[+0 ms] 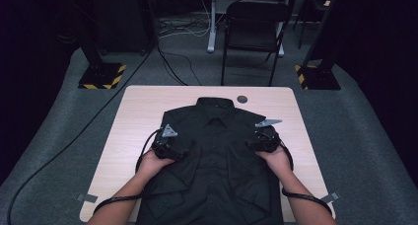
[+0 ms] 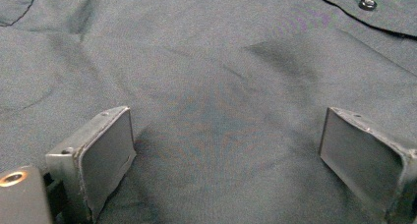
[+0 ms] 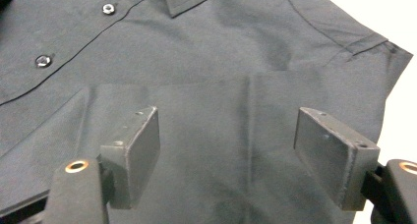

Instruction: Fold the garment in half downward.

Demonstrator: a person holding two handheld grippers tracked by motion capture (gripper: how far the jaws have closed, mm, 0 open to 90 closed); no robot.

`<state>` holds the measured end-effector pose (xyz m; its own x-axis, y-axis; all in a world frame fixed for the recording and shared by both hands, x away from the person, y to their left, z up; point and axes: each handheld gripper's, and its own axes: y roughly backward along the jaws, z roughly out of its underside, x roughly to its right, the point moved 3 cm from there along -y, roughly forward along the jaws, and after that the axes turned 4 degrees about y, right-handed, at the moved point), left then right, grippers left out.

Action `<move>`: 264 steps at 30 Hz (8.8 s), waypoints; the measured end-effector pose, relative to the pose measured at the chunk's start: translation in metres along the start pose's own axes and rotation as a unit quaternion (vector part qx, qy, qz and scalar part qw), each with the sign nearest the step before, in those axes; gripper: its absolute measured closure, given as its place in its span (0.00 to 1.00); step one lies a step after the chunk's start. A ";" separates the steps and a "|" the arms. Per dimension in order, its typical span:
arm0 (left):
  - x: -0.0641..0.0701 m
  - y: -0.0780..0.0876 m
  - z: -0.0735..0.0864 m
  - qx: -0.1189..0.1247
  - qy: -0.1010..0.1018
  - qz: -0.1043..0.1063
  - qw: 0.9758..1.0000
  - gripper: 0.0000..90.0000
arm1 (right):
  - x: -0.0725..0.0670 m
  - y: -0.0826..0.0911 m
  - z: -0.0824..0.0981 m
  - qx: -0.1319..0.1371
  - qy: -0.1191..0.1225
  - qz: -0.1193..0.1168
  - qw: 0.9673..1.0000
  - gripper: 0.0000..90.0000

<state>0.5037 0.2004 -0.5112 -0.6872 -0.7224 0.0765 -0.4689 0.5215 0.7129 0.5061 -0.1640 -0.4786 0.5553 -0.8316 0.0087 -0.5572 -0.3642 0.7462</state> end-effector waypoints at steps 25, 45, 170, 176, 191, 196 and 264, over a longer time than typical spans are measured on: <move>0.000 0.000 0.000 0.000 0.000 0.000 1.000 0.07 | 0.041 -0.007 -0.004 -0.004 -0.041 0.072 0.997 0.68; 0.000 0.000 0.000 0.001 0.002 -0.001 1.000 0.07 | 0.064 -0.014 0.000 -0.021 -0.097 0.092 0.991 0.74; -0.090 0.052 -0.047 0.049 0.147 -0.049 0.987 0.98 | 0.071 0.033 -0.008 0.059 -0.116 0.048 0.990 1.00; -0.093 0.064 -0.068 0.070 0.141 -0.055 0.986 0.98 | 0.076 0.046 -0.031 0.069 -0.105 0.052 0.991 1.00; -0.103 0.088 -0.098 0.103 0.145 -0.065 0.982 0.98 | 0.080 0.067 -0.078 0.077 -0.069 0.070 0.992 1.00; -0.105 0.096 -0.108 0.111 0.139 -0.068 0.982 0.98 | 0.080 0.073 -0.089 0.079 -0.061 0.076 0.992 1.00; -0.086 0.152 -0.132 0.176 0.086 -0.055 0.979 0.98 | 0.069 0.125 -0.102 0.145 -0.021 0.062 0.987 1.00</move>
<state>0.5647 0.2819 -0.3168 -0.5316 -0.8334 0.1512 -0.7182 0.5382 0.4411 0.5381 -0.2236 -0.3169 0.4492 -0.8916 0.0570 -0.7764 -0.3580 0.5186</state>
